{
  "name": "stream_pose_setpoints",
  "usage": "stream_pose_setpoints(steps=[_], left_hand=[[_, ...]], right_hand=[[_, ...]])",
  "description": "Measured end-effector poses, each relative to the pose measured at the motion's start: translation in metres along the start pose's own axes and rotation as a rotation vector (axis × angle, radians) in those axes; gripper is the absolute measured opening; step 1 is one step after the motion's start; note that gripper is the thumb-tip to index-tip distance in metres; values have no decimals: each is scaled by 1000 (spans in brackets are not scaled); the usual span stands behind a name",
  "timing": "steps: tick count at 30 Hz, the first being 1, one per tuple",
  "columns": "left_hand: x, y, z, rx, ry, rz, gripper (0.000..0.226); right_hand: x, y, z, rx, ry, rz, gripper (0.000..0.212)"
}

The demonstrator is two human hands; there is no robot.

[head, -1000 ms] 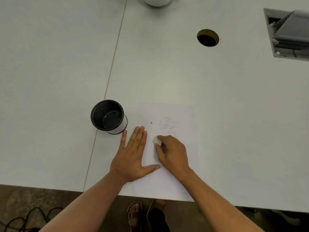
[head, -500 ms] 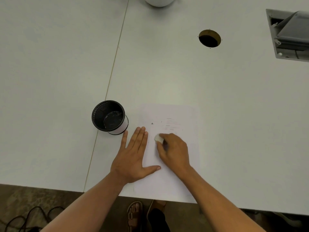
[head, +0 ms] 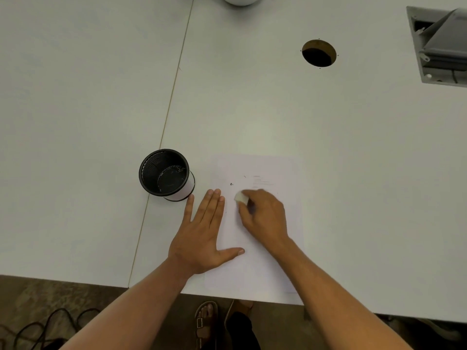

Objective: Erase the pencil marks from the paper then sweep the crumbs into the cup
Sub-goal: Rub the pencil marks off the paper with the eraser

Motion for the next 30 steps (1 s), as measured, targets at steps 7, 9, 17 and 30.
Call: stream_pose_setpoints(steps=[7,9,17,30], left_hand=[[0,1,0,3,24,7,115],[0,1,0,-2,16,5,115],[0,1,0,4,19,3,115],[0,1,1,-7,36,14,115]], right_hand=[[39,9,0,29,-85,-104,12],[8,12,-7,18,-29,-19,12],[48,7,2,-17,-59,-76,14],[35,-17,16,-27,-118,-125,14]])
Point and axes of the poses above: each hand's wrist, its own x-axis towards the middle knuckle, its own z-axis out of the back of the hand, y = z × x, the point moved 1 cm from there along x, towards the middle knuckle, and after that the axes turned 15 degrees about -z, right-handed, at the moved point
